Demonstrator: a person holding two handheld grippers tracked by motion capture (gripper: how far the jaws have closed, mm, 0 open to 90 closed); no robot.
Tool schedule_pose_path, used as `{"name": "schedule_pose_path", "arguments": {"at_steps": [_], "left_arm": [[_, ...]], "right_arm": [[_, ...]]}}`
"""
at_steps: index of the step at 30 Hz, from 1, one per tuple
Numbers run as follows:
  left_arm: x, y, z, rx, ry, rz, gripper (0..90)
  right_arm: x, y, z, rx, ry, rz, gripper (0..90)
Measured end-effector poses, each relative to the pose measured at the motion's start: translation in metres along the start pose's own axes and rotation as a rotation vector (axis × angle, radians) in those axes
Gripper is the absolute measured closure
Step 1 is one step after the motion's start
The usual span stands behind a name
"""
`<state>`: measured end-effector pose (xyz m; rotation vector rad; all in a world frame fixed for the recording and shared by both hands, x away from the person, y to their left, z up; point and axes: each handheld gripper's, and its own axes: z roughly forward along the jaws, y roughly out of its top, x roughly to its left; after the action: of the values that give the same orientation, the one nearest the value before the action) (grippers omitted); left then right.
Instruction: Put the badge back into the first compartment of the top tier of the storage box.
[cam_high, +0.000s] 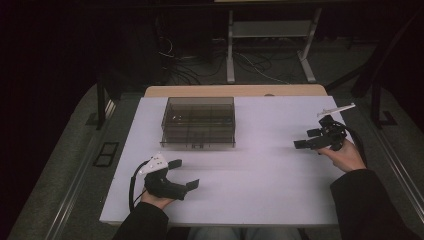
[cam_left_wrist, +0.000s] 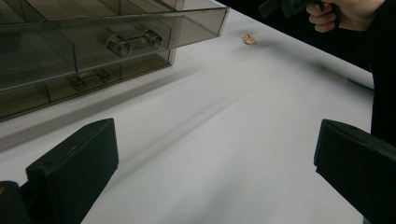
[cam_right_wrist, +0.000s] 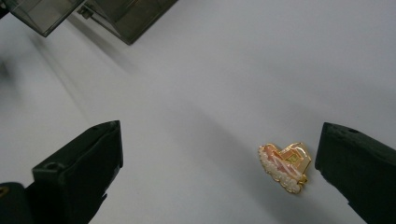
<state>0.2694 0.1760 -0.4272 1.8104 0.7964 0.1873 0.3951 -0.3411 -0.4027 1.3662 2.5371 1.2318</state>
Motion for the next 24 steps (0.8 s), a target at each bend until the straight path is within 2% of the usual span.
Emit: {"name": "schedule_pose_path", "arguments": {"at_steps": [12, 22, 24], "left_arm": [[0.000, 0.000, 0.001, 0.005, 0.001, 0.005, 0.0], [0.000, 0.000, 0.002, 0.005, -0.003, 0.006, 0.0], [0.000, 0.000, 0.002, 0.006, -0.004, 0.006, 0.0]], "right_arm": [[-0.014, -0.002, 0.012, 0.013, -0.022, 0.015, 0.2], [-0.024, -0.004, 0.021, 0.014, -0.015, 0.028, 0.4], [-0.029, -0.006, 0.020, 0.013, -0.001, 0.034, 9.5]]}}
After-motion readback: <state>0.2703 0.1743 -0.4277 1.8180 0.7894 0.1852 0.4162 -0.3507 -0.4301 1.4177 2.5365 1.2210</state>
